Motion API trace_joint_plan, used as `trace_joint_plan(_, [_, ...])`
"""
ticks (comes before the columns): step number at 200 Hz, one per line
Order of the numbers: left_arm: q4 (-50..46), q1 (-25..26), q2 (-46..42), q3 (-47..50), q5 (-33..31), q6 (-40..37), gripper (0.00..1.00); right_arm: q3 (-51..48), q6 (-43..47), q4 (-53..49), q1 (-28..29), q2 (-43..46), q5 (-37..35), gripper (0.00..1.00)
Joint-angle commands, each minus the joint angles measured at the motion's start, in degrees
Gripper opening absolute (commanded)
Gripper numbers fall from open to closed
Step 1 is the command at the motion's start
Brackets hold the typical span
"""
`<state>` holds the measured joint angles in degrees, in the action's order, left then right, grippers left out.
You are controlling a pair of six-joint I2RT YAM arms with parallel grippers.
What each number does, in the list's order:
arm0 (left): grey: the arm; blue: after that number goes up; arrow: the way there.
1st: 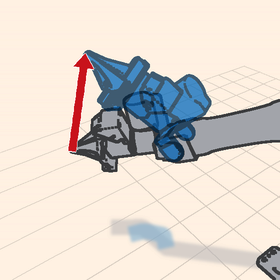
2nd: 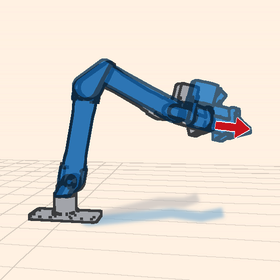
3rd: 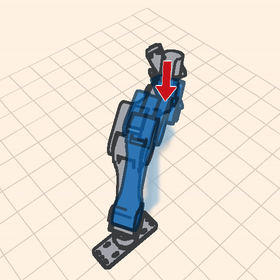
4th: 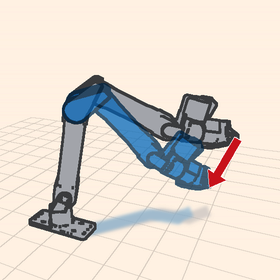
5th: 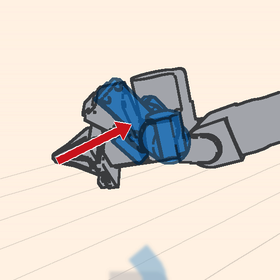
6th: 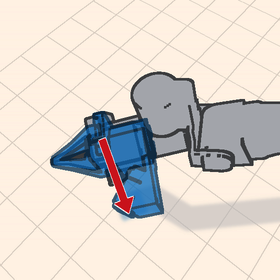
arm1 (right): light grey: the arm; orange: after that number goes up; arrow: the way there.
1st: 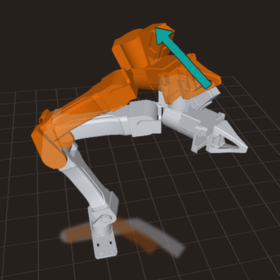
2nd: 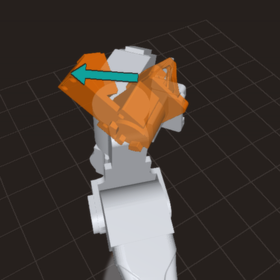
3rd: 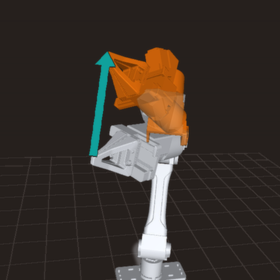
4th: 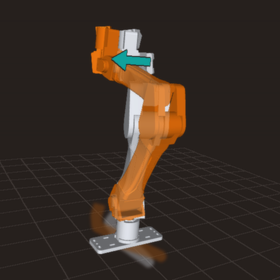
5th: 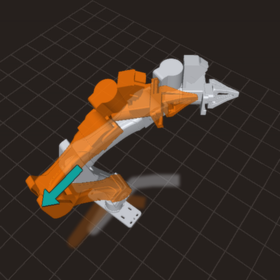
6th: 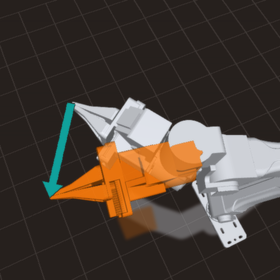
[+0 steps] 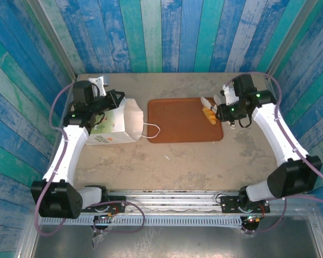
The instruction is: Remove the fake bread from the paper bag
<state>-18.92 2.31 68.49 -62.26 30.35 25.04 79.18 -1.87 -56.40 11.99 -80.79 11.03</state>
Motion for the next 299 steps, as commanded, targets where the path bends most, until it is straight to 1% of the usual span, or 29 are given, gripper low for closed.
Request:
trace_joint_plan(1, [-2.47, -0.20, -4.12, -1.10, -2.71, -3.02, 0.00, -1.48, 0.52, 2.79, 0.45, 4.89, 9.60, 0.46])
trace_joint_plan(26, [-3.90, -0.20, -5.41, -1.28, -3.89, -3.92, 0.00, -2.91, 0.81, 4.50, 1.99, 8.09, 17.77, 0.45])
trace_joint_plan(40, [-4.70, -0.19, -6.23, -1.31, -4.40, -4.60, 0.00, -4.46, 0.40, 6.74, 4.06, 9.35, 21.48, 0.45])
trace_joint_plan(54, [-6.42, -0.15, -7.19, -1.25, -5.40, -5.85, 0.00, -5.79, 0.80, 8.26, 7.81, 9.93, 23.01, 0.45])
trace_joint_plan(91, [-9.31, -0.20, -9.78, -0.37, -8.88, -7.36, 0.00, -8.01, 1.96, 10.91, 19.69, 8.87, 23.96, 0.44])
trace_joint_plan(101, [-9.55, -0.20, -10.66, 0.01, -9.78, -7.77, 0.00, -8.59, 1.87, 12.27, 21.89, 8.28, 24.19, 0.44])
trace_joint_plan(103, [-9.67, -0.20, -10.83, 0.09, -9.85, -7.84, 0.00, -8.66, 1.87, 12.47, 23.40, 8.13, 24.19, 0.44])
trace_joint_plan(127, [-9.56, -0.21, -13.28, 1.57, -10.97, -9.73, 0.00, -8.59, 1.88, 15.74, 30.18, 4.99, 21.96, 0.44])
trace_joint_plan(150, [-9.15, -0.20, -15.19, 2.56, -12.30, -10.59, 0.00, -6.64, 2.03, 17.43, 35.53, 0.39, 17.03, 0.44])
trace_joint_plan(173, [-8.38, -0.20, -15.93, 3.10, -12.68, -10.44, 0.00, -3.52, 3.04, 18.08, 40.69, -4.73, 10.13, 0.44])
trace_joint_plan(196, [-8.50, -0.17, -15.75, 3.17, -12.17, -11.06, 0.00, -1.32, 2.75, 20.24, 44.32, -8.98, 2.83, 0.43])
trace_joint_plan(211, [-8.27, -0.20, -15.88, 3.43, -11.82, -11.56, 0.00, 1.12, 2.06, 21.04, 46.08, -11.93, -0.59, 0.43])
trace_joint_plan(223, [-7.42, -0.20, -16.18, 3.85, -11.41, -11.49, 0.00, 3.18, 2.63, 21.38, 47.58, -14.07, -1.02, 0.45])
trace_joint_plan(257, [-5.65, -0.20, -16.97, 4.69, -11.09, -10.56, 0.00, 7.21, 1.17, 23.85, 50.01, -19.10, -5.70, 0.44])
trace_joint_plan(299, [-5.71, -0.20, -17.43, 4.70, -11.46, -10.87, 0.00, 12.83, -0.21, 25.64, 50.11, -24.58, -3.08, 0.47])
